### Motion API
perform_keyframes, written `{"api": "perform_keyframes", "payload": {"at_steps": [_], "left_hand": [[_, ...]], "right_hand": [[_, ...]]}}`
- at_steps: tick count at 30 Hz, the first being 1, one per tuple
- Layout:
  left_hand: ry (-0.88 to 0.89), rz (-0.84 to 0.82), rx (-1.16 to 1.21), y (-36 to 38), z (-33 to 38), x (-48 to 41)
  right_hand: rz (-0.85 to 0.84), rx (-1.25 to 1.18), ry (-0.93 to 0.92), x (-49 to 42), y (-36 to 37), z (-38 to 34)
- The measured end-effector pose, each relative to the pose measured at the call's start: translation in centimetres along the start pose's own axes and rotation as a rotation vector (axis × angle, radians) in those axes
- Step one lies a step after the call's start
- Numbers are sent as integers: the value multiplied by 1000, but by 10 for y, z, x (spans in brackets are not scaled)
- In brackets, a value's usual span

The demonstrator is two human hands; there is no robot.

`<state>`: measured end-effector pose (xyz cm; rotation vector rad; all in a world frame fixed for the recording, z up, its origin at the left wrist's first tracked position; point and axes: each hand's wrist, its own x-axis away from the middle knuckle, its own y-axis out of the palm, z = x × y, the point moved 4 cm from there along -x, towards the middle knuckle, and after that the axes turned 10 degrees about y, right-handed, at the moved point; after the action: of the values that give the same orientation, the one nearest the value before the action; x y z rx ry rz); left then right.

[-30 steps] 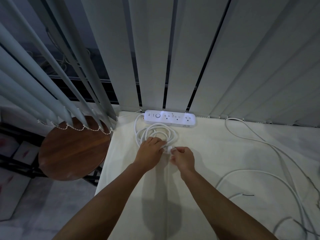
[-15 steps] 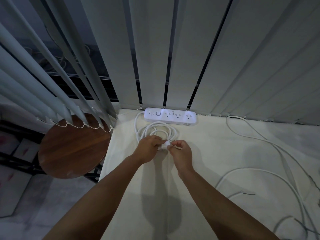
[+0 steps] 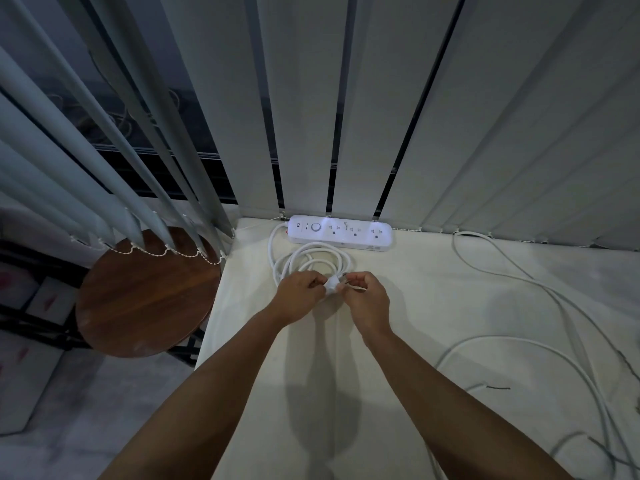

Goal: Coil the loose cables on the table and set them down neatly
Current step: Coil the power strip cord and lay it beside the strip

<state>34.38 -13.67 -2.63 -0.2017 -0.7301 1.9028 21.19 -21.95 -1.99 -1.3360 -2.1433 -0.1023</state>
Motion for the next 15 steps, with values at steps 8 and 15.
{"api": "perform_keyframes", "payload": {"at_steps": [8, 15], "left_hand": [[18, -15, -3, 0, -4, 0], [48, 70, -72, 4, -2, -3]], "right_hand": [[-19, 34, -17, -11, -3, 1], [-27, -16, 77, -27, 7, -10]]}}
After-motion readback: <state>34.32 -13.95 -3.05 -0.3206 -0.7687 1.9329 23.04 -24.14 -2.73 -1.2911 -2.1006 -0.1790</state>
